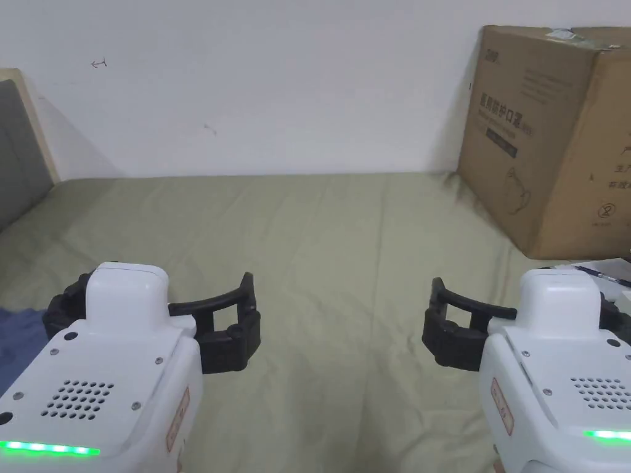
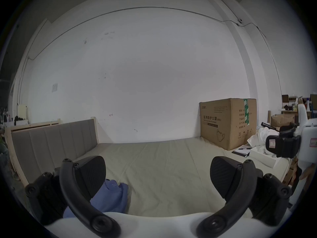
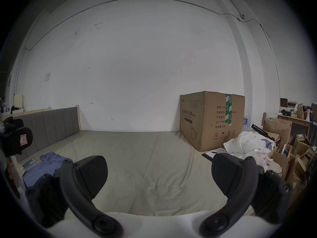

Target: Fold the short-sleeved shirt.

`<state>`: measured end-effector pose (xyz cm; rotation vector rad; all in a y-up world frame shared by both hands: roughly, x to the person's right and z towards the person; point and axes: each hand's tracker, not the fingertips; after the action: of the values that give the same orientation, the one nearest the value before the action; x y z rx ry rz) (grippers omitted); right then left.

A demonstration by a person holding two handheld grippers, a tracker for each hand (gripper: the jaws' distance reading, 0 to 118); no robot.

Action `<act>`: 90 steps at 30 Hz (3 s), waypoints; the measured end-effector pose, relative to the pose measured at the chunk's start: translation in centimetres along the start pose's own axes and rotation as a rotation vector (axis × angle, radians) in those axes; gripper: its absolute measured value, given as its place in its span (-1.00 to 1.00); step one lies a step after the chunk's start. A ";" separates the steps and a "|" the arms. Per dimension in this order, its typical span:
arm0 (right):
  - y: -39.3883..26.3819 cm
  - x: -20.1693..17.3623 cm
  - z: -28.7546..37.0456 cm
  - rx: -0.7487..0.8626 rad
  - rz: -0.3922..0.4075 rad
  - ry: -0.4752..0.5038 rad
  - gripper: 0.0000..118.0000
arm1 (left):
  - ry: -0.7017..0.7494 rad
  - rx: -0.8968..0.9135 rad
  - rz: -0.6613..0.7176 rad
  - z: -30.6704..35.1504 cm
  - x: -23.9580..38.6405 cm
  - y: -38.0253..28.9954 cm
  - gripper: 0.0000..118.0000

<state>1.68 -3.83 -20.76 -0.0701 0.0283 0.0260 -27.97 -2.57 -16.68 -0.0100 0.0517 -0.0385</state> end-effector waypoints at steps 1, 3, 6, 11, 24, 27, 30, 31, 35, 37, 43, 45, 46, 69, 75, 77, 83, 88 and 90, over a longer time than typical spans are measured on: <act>-0.1 0.0 0.0 -0.005 -0.004 0.001 1.00 | -0.005 -0.001 0.023 0.0 -0.1 -0.1 1.00; -0.2 0.1 -0.2 -0.016 -0.006 0.001 1.00 | -0.014 -0.004 0.050 0.0 -0.3 -0.1 1.00; -0.3 0.2 -0.2 -0.025 -0.001 0.000 1.00 | -0.012 -0.012 0.058 -0.1 -0.5 -0.2 1.00; -0.3 0.3 -0.2 -0.027 -0.018 0.002 1.00 | -0.003 -0.019 0.047 -0.2 -0.6 -0.3 1.00; 1.5 -2.4 -0.5 -0.018 0.290 -0.154 1.00 | -0.136 -0.087 0.715 -1.0 -4.8 -1.7 1.00; 0.6 -5.1 -0.3 0.080 0.640 -0.197 1.00 | -0.124 -0.110 1.133 -1.6 -7.3 -4.5 1.00; -1.5 -7.4 0.0 0.131 0.997 -0.152 1.00 | -0.091 -0.112 1.402 -1.6 -8.9 -7.7 1.00; -2.4 -8.0 -0.1 0.131 1.082 -0.134 1.00 | -0.070 -0.120 1.463 -1.6 -9.1 -8.7 1.00; -3.4 -8.9 -0.5 0.020 0.989 -0.030 1.00 | 0.045 -0.172 1.471 -1.2 -9.4 -9.9 1.00; -2.9 -8.2 -0.7 -0.010 0.833 0.023 1.00 | 0.034 -0.150 1.334 -1.1 -9.3 -9.2 1.00; 0.3 -3.9 -1.2 -0.046 0.246 0.007 1.00 | 0.087 -0.102 0.522 -1.0 -5.1 -2.4 1.00; 0.6 -1.7 -1.3 -0.067 -0.024 0.021 1.00 | 0.083 -0.027 0.259 -0.5 -2.8 -1.2 1.00; 0.4 -0.7 -1.3 -0.080 -0.131 0.025 1.00 | 0.073 -0.002 0.149 -0.3 -1.8 -0.9 1.00; -0.1 -1.2 -0.2 0.020 -0.026 -0.039 -1.00 | -0.020 -0.061 0.096 -1.0 -0.9 0.7 -1.00; 0.9 -3.3 -1.3 0.014 -0.022 0.065 -1.00 | 0.033 -0.074 0.089 -0.7 -2.4 0.9 -1.00; 1.2 -4.8 -1.7 0.016 -0.008 0.130 -1.00 | 0.065 -0.076 0.100 -0.2 -3.8 1.0 -1.00; 1.6 -11.6 -2.9 0.000 0.003 0.367 -1.00 | 0.265 -0.073 0.122 3.1 -9.0 1.7 -1.00; 1.2 -17.9 -3.1 -0.029 0.044 0.575 -1.00 | 0.426 -0.105 0.113 6.6 -11.9 1.0 -1.00; 0.9 -19.9 -3.1 -0.041 0.063 0.628 -1.00 | 0.452 -0.104 0.141 7.5 -13.0 0.7 -1.00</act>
<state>-18.32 -3.67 -23.30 -0.1160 0.6578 0.0665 -40.54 -1.35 -8.53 -0.1011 0.5065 0.1038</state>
